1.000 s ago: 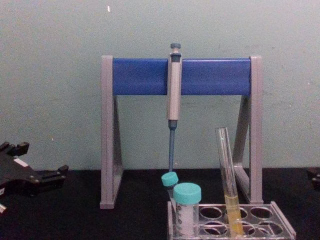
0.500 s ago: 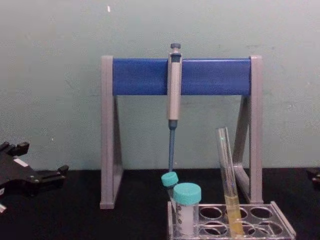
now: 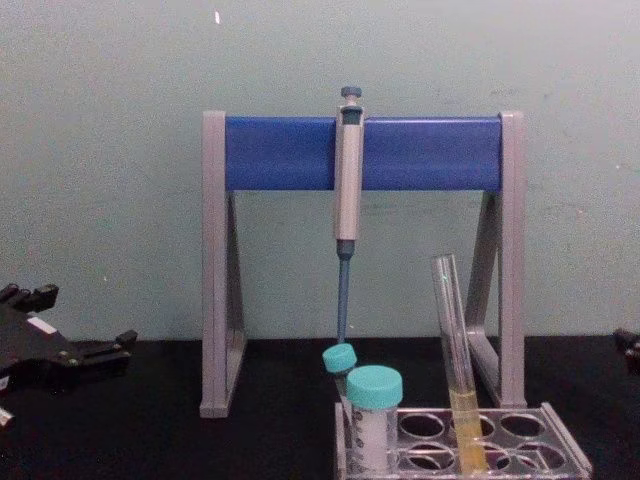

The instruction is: Pick up the test tube from the test tube rack, shake it, then place it back into the test tube rack.

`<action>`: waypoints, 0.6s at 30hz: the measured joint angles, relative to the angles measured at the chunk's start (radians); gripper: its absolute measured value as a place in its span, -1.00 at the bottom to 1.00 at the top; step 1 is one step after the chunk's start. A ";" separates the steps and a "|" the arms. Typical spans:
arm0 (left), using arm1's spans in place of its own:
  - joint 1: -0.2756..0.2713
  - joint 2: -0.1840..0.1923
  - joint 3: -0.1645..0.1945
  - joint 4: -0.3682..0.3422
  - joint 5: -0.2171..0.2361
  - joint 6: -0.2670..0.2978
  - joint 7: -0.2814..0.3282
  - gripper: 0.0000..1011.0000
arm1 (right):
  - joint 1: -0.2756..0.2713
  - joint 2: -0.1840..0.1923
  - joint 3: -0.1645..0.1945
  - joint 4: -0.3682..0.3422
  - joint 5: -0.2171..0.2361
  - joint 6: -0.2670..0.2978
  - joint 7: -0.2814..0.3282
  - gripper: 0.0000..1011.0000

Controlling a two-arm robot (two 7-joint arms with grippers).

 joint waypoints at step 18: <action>0.000 0.000 0.000 0.000 0.000 0.000 0.000 0.98 | -0.013 0.006 0.031 -0.083 0.105 -0.149 0.252 0.98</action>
